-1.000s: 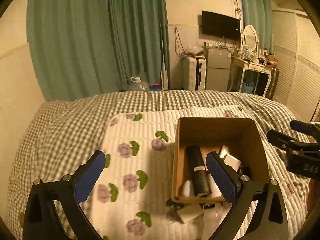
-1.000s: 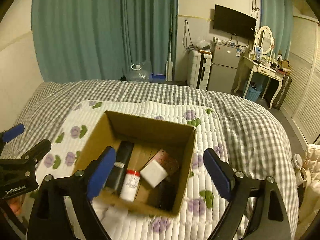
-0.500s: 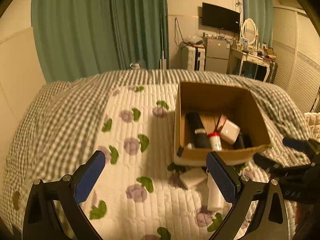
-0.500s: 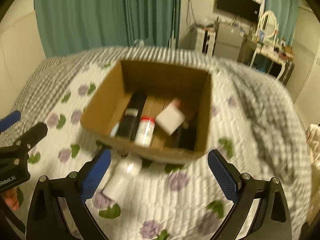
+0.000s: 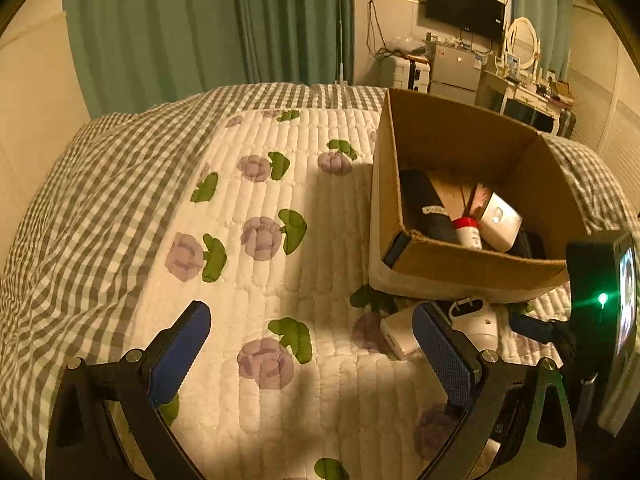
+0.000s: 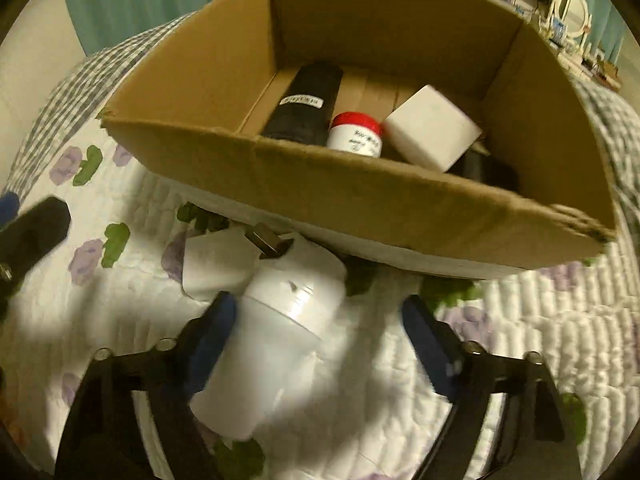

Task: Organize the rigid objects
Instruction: 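Grasp the white plug-in device with the right gripper while the left gripper grasps the white flat block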

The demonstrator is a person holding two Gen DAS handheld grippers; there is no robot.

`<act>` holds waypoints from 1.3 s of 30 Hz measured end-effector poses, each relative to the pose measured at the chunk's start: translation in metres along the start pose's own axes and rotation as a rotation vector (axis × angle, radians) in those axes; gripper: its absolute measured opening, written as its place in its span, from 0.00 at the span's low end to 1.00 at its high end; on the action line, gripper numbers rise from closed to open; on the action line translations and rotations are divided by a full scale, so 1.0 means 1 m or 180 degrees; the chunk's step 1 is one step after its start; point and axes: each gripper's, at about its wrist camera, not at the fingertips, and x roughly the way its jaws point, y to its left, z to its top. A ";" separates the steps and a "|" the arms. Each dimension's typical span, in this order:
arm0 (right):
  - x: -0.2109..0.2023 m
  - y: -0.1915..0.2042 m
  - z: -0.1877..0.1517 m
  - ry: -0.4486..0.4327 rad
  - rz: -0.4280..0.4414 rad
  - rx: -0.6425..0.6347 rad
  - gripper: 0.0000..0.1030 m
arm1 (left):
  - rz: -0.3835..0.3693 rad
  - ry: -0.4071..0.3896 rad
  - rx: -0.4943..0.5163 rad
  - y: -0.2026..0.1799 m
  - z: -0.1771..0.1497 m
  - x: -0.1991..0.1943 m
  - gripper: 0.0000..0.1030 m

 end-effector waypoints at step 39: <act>-0.025 -0.058 -0.013 -0.0013 -0.0072 0.0334 0.49 | -0.0456 0.0553 0.0354 -0.082 -0.021 0.087 0.65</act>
